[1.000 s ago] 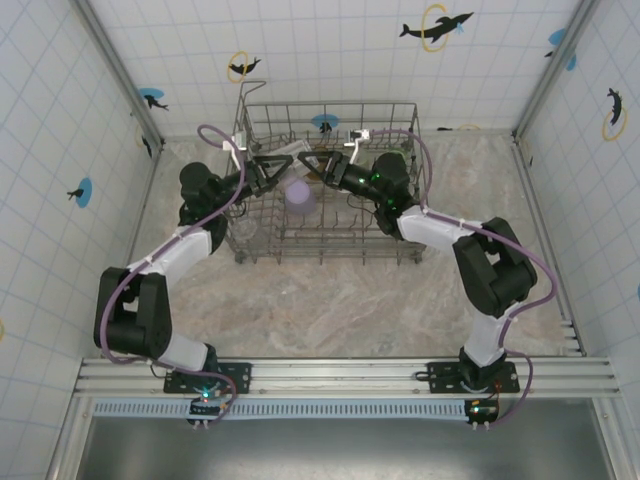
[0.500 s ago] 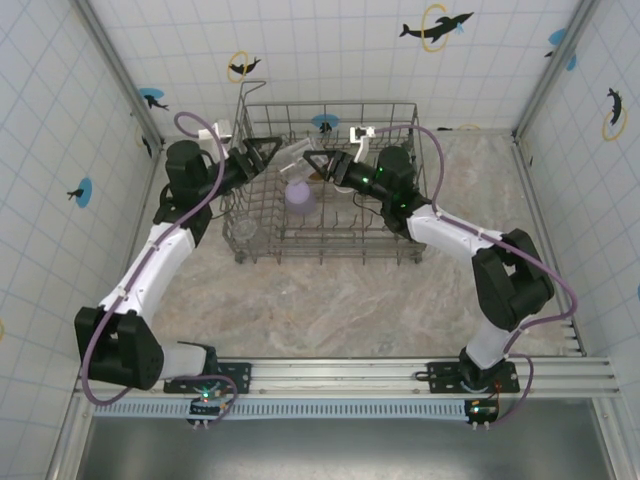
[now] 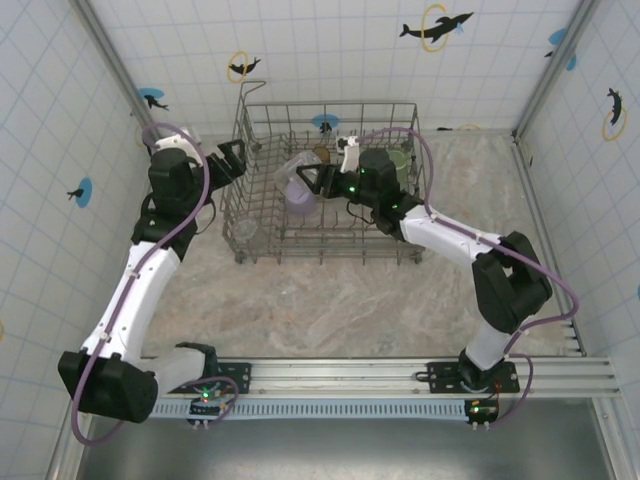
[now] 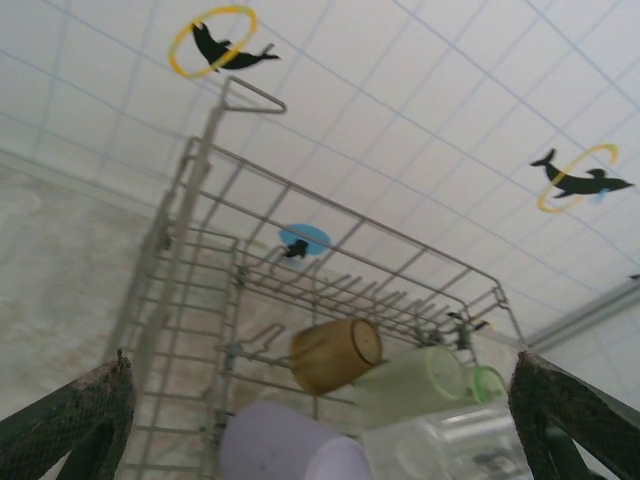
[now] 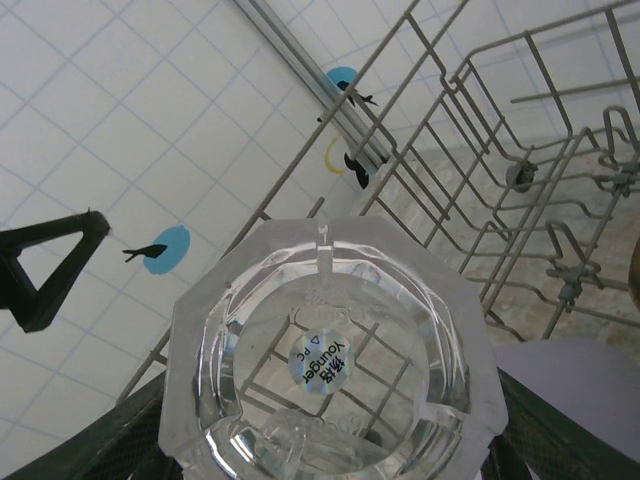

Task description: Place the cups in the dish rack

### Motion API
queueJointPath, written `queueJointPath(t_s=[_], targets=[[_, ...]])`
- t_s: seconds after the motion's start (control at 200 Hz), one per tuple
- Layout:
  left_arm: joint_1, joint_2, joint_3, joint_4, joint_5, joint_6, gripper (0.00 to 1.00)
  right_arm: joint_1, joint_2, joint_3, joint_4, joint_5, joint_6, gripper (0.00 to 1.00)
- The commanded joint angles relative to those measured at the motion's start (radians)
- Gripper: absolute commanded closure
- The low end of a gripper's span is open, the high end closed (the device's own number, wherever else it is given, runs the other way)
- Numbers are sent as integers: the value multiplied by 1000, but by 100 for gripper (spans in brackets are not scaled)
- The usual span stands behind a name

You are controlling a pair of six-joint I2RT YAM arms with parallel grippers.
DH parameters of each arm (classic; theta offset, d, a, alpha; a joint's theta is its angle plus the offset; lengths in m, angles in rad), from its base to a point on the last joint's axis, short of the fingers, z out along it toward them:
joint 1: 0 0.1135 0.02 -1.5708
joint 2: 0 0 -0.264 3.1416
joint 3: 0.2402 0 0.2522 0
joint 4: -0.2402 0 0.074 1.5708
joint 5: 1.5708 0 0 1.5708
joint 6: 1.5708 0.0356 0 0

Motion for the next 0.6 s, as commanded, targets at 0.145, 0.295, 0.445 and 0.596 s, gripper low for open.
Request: queueJointPath(t_s=[0.145, 0.295, 0.445, 0.596], targets=[[35, 94, 108, -170, -138, 143, 2, 53, -19, 138, -102, 108, -194, 50], [88, 136, 114, -213, -163, 153, 2, 83, 22, 227, -201, 175, -269, 50], [160, 187, 119, -242, -146, 133, 2, 113, 70, 314, -269, 218, -340, 50], [204, 185, 46, -185, -146, 120, 2, 145, 122, 391, -334, 278, -412, 50]])
